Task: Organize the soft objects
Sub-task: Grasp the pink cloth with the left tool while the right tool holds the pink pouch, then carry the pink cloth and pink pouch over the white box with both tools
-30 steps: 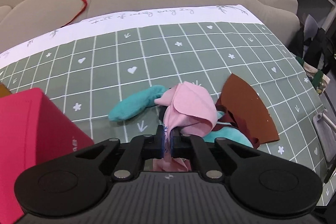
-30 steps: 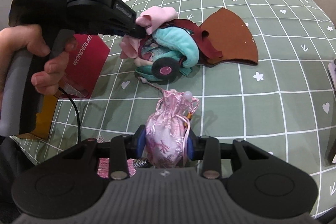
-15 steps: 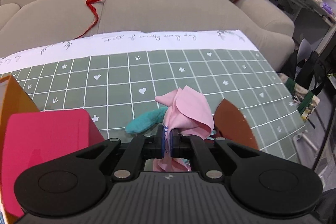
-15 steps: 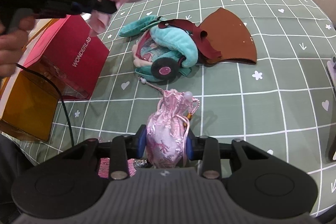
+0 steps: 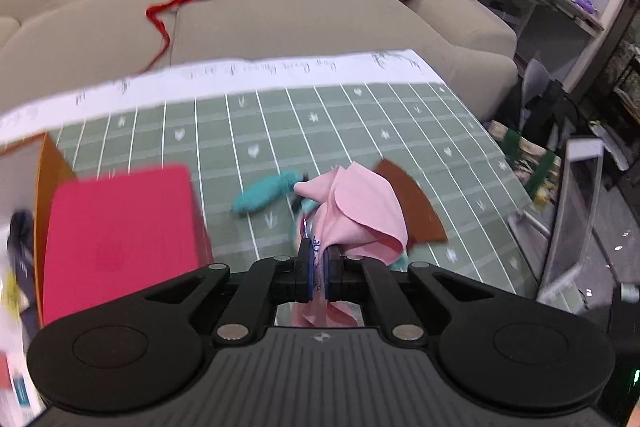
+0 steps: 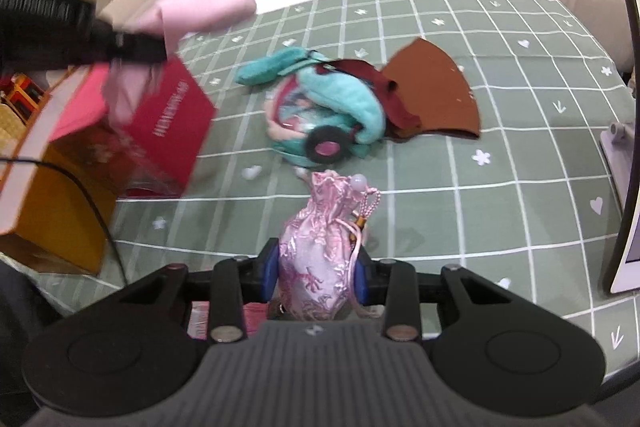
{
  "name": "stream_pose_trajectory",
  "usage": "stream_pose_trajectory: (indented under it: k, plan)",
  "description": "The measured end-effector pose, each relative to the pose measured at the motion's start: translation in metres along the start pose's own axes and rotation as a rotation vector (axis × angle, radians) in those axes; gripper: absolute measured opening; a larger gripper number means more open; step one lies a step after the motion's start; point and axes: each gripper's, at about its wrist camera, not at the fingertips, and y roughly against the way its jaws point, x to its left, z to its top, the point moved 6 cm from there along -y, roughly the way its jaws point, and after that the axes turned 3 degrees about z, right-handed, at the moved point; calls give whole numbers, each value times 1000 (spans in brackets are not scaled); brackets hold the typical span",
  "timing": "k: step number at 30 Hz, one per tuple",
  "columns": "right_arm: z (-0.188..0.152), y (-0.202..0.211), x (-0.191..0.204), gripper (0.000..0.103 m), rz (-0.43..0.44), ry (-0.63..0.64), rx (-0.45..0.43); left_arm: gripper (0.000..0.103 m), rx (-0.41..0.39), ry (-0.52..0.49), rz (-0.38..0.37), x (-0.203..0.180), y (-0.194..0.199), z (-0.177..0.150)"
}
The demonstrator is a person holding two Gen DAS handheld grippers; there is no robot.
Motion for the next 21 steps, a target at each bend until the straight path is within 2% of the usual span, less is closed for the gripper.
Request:
stream_pose_trajectory:
  k: [3, 8, 15, 21]
  plan:
    - [-5, 14, 21, 36, 49, 14, -8, 5, 50, 34, -38, 10, 10, -18]
    - [-22, 30, 59, 36, 70, 82, 6, 5, 88, 40, -21, 29, 25, -55]
    - [-34, 35, 119, 36, 119, 230, 45, 5, 127, 61, 40, 66, 51, -105]
    - [-41, 23, 172, 36, 151, 365, 88, 5, 154, 28, 151, 110, 83, -139]
